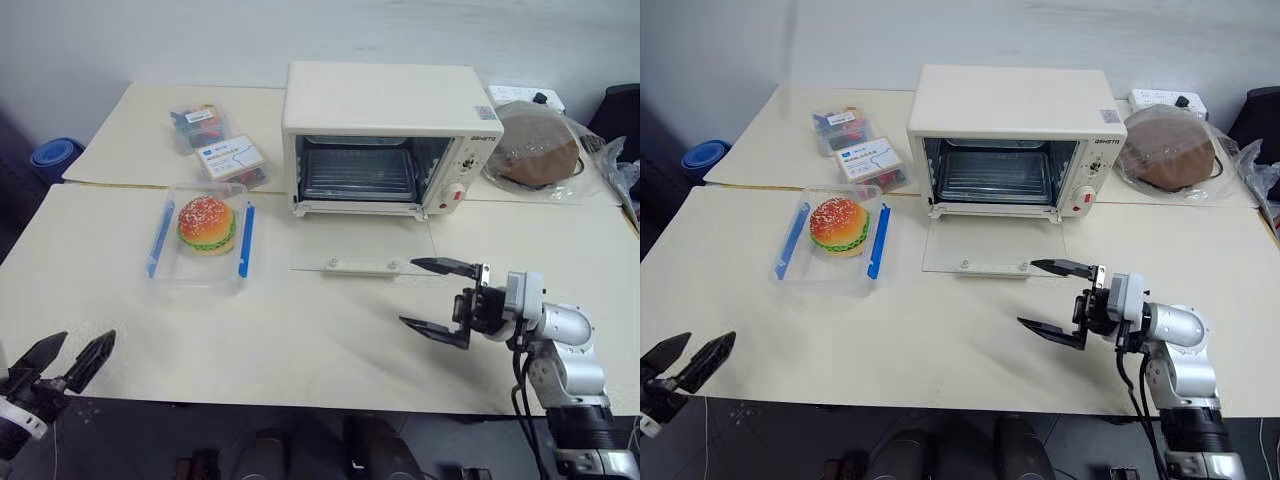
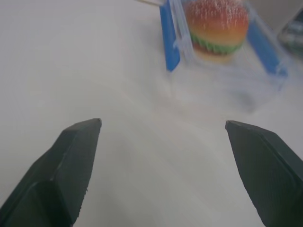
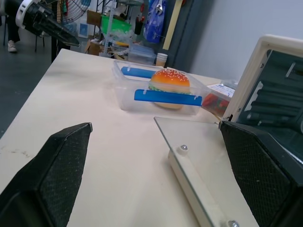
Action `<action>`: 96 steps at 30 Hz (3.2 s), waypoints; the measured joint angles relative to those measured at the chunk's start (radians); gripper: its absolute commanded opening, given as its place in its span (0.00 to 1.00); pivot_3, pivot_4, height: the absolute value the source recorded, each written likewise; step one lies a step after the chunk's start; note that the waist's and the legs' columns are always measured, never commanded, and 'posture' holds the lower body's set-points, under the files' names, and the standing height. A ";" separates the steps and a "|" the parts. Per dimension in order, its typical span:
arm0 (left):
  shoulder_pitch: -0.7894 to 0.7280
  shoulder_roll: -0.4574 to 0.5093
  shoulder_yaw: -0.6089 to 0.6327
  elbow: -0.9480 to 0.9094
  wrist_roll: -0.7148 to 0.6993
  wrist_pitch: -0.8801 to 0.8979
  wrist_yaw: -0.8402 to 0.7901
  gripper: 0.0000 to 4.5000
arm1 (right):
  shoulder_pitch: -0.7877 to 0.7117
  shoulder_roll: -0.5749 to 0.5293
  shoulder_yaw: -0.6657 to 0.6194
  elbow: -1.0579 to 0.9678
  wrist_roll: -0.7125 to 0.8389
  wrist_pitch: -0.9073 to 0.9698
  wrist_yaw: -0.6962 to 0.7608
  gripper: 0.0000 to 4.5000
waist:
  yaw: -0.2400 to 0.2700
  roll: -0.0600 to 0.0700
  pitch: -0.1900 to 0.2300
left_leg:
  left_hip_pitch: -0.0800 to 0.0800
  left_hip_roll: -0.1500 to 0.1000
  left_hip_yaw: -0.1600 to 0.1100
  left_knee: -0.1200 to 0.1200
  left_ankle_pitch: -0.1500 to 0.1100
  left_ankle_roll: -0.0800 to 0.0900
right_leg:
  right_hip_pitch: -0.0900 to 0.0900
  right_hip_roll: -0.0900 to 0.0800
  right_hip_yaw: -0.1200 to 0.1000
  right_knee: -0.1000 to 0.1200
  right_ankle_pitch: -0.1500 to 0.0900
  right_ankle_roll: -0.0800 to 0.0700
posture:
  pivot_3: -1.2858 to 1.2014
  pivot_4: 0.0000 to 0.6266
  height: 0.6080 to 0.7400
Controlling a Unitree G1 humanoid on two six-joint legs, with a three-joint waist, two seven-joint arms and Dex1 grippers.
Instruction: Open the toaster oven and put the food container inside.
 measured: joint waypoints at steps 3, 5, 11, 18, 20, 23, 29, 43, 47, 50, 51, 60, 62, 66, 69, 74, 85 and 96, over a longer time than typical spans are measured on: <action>-0.006 0.128 -0.029 -0.033 -0.294 0.056 0.206 0.99 | -0.008 0.000 0.001 0.022 -0.002 -0.004 0.013 1.00 | 0.000 0.000 0.000 | 0.000 0.000 0.000 -0.001 0.000 -0.001 | 0.000 0.000 0.000 0.000 0.000 0.000 | 0.52 0.24 1.00; 0.013 0.225 -0.087 -0.014 -0.480 0.063 0.435 0.99 | -0.008 -0.001 0.000 0.032 -0.003 -0.004 0.017 1.00 | -0.002 0.001 0.000 | 0.000 0.000 0.000 -0.001 -0.001 -0.001 | -0.001 0.000 0.001 0.000 0.000 -0.001 | 0.52 0.24 1.00; -0.129 0.261 -0.346 0.026 -0.816 -0.134 1.024 0.99 | 0.003 -0.006 0.000 0.028 -0.004 0.001 0.015 1.00 | -0.018 0.002 0.001 | 0.000 0.000 0.001 -0.001 0.000 -0.002 | -0.001 0.000 0.001 0.001 0.000 -0.001 | 0.52 0.24 1.00; -0.441 0.192 -0.522 0.078 -0.838 -0.202 1.254 0.99 | 0.052 -0.013 0.010 -0.027 -0.005 0.024 0.000 1.00 | -0.018 0.002 0.000 | 0.000 -0.001 0.002 0.000 0.004 -0.009 | -0.001 0.003 0.001 0.001 0.000 0.000 | 0.52 0.24 1.00; -0.485 0.174 -0.547 0.104 -0.840 -0.205 1.315 0.99 | 0.060 -0.014 0.011 -0.037 -0.005 0.031 -0.009 1.00 | -0.021 0.002 0.000 | 0.000 -0.001 0.002 0.000 0.004 -0.010 | -0.001 0.003 0.002 0.001 0.000 0.000 | 0.52 0.24 1.00; -0.539 0.160 -0.568 0.165 -0.841 -0.199 1.402 0.99 | 0.067 -0.014 0.012 -0.066 -0.005 0.047 -0.030 1.00 | -0.020 0.002 0.000 | 0.000 0.000 0.002 0.000 0.005 -0.012 | -0.001 0.004 0.001 0.002 0.000 0.000 | 0.52 0.24 1.00; -0.626 0.171 -0.580 0.273 -0.841 -0.131 1.456 0.91 | 0.071 -0.014 0.017 -0.096 -0.005 0.070 -0.068 1.00 | -0.015 0.002 0.000 | 0.000 -0.001 0.002 0.001 0.006 -0.012 | -0.001 0.004 0.001 0.002 0.000 0.000 | 0.52 0.24 1.00; -0.633 0.333 -0.453 0.446 -0.843 0.051 1.418 0.10 | 0.040 -0.007 0.037 -0.096 -0.025 0.088 -0.118 1.00 | -0.019 0.002 0.001 | 0.000 -0.001 0.002 0.001 0.006 -0.013 | -0.003 0.004 0.001 0.003 0.000 0.000 | 0.52 0.24 1.00; -0.650 0.537 -0.452 0.550 -0.820 0.153 1.283 0.09 | 0.037 -0.004 0.041 -0.097 -0.027 0.090 -0.124 1.00 | -0.019 0.000 0.001 | -0.001 -0.001 0.002 0.000 0.006 -0.013 | -0.004 0.004 0.001 0.003 0.000 0.000 | 0.52 0.24 1.00; -0.718 0.693 -0.461 0.634 -0.759 0.242 1.121 0.09 | 0.040 -0.003 0.046 -0.097 -0.028 0.094 -0.129 1.00 | -0.019 0.000 0.001 | -0.001 -0.002 0.002 -0.001 0.006 -0.013 | -0.004 0.004 0.001 0.002 0.000 0.000 | 0.52 0.24 1.00; -0.750 0.729 -0.475 0.657 -0.749 0.269 1.064 0.09 | 0.041 -0.003 0.047 -0.097 -0.031 0.094 -0.133 1.00 | -0.018 0.000 0.001 | -0.001 -0.003 0.002 -0.001 0.006 -0.013 | -0.004 0.003 0.000 0.002 0.000 0.000 | 0.52 0.24 1.00; -1.212 0.678 -0.826 0.732 -0.696 0.437 0.873 0.09 | 0.124 -0.034 0.007 -0.037 -0.102 -0.023 -0.133 1.00 | 0.001 0.000 0.002 | -0.002 -0.005 0.001 -0.001 0.006 -0.011 | -0.004 0.001 0.000 0.002 0.000 0.001 | 0.52 0.24 1.00; -1.311 0.607 -0.885 0.749 -0.673 0.452 0.876 0.09 | 0.155 -0.034 -0.017 -0.034 -0.110 -0.052 -0.148 1.00 | 0.004 0.000 0.002 | -0.002 -0.005 0.001 -0.001 0.006 -0.011 | -0.004 0.001 0.001 0.002 0.000 0.002 | 0.52 0.24 1.00; -1.463 0.436 -0.951 0.834 -0.575 0.459 0.883 0.09 | 0.250 -0.045 -0.073 -0.074 -0.107 -0.064 -0.189 1.00 | 0.007 0.000 0.002 | -0.002 -0.005 0.001 0.000 0.007 -0.012 | -0.004 0.001 0.001 0.002 0.000 0.002 | 0.52 0.24 1.00; -1.539 0.313 -0.994 0.905 -0.445 0.478 0.866 0.09 | 0.337 -0.050 -0.121 -0.125 -0.103 -0.064 -0.220 1.00 | 0.003 0.000 0.002 | -0.002 -0.005 0.003 0.000 0.007 -0.012 | -0.004 0.002 0.002 0.003 0.000 0.003 | 0.52 0.24 1.00; -1.590 0.100 -1.021 0.997 -0.205 0.417 0.802 0.09 | 0.440 -0.042 -0.162 -0.231 -0.099 -0.062 -0.296 1.00 | 0.006 -0.001 0.002 | -0.002 -0.006 0.003 0.001 0.008 -0.013 | -0.004 0.002 0.002 0.003 0.000 0.003 | 0.52 0.24 1.00; -1.689 -0.093 -0.963 1.104 0.127 0.423 0.622 0.40 | 0.512 -0.009 -0.162 -0.298 -0.099 -0.057 -0.388 1.00 | 0.005 -0.002 0.003 | -0.002 -0.006 0.004 0.000 0.009 -0.013 | -0.005 0.002 0.003 0.004 0.000 0.004 | 0.52 0.24 1.00; -1.607 -0.001 -0.707 0.952 0.108 0.479 0.369 0.81 | 0.448 -0.028 -0.093 -0.313 -0.063 0.035 -0.382 1.00 | -0.020 -0.002 0.003 | -0.001 -0.005 0.003 0.000 0.010 -0.016 | -0.006 0.003 0.003 0.009 0.000 0.004 | 0.52 0.24 1.00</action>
